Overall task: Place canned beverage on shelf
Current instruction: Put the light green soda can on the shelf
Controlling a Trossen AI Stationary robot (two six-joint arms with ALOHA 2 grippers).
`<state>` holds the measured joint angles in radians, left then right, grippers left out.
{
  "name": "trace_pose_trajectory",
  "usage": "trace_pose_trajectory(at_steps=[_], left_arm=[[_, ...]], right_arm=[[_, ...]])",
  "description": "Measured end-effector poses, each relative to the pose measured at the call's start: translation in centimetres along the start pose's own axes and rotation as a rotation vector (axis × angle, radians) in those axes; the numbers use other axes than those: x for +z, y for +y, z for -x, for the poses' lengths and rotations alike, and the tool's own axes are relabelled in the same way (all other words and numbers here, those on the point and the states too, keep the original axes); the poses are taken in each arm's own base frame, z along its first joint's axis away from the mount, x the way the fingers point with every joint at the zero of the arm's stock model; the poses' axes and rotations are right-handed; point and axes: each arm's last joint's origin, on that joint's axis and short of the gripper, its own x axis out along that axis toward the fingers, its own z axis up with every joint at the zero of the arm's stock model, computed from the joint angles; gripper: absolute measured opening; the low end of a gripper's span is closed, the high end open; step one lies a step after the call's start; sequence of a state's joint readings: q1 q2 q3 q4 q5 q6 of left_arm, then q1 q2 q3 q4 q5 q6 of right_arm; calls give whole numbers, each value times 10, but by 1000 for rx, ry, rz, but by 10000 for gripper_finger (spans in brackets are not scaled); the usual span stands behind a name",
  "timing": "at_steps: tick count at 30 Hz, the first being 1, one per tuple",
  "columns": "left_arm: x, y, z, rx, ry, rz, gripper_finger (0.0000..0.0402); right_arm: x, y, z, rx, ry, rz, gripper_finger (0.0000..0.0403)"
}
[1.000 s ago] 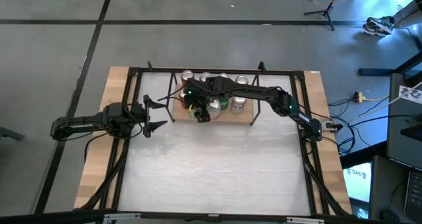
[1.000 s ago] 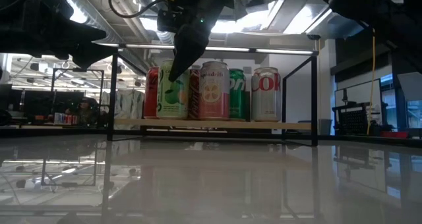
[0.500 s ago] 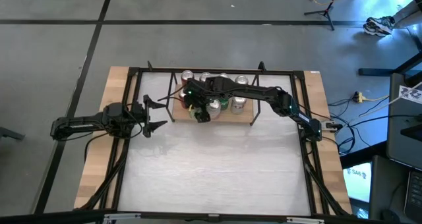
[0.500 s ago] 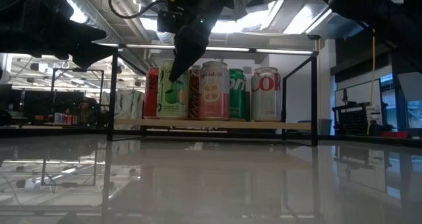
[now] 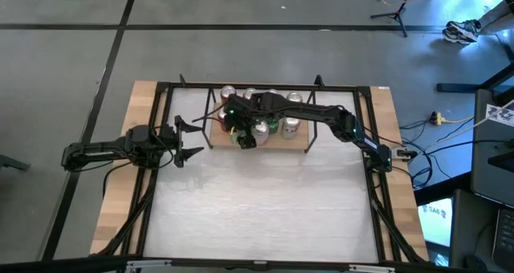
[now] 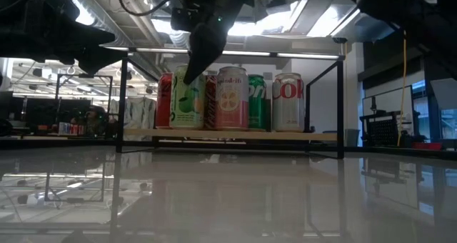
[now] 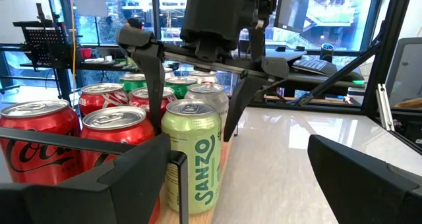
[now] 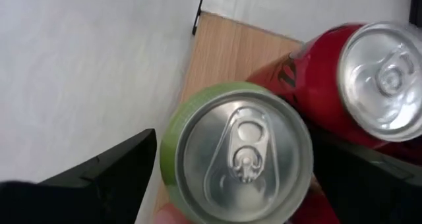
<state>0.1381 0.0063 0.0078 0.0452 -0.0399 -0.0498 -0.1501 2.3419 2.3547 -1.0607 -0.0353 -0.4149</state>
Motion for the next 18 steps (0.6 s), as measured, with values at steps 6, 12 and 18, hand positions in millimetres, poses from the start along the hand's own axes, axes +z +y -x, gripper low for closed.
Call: trace_pose_trajectory(at_steps=[6, 12, 18], left_arm=[[0, 0, 0, -1, 0, 0, 350], [0, 0, 0, 0, 0, 0, 350], [0, 0, 0, 0, 0, 0, 350]], right_arm=[[1, 0, 7, -2, -8, -12, 379], [0, 0, 8, 1, 0, -23, 379], [0, 0, 9, 1, -1, -25, 379]])
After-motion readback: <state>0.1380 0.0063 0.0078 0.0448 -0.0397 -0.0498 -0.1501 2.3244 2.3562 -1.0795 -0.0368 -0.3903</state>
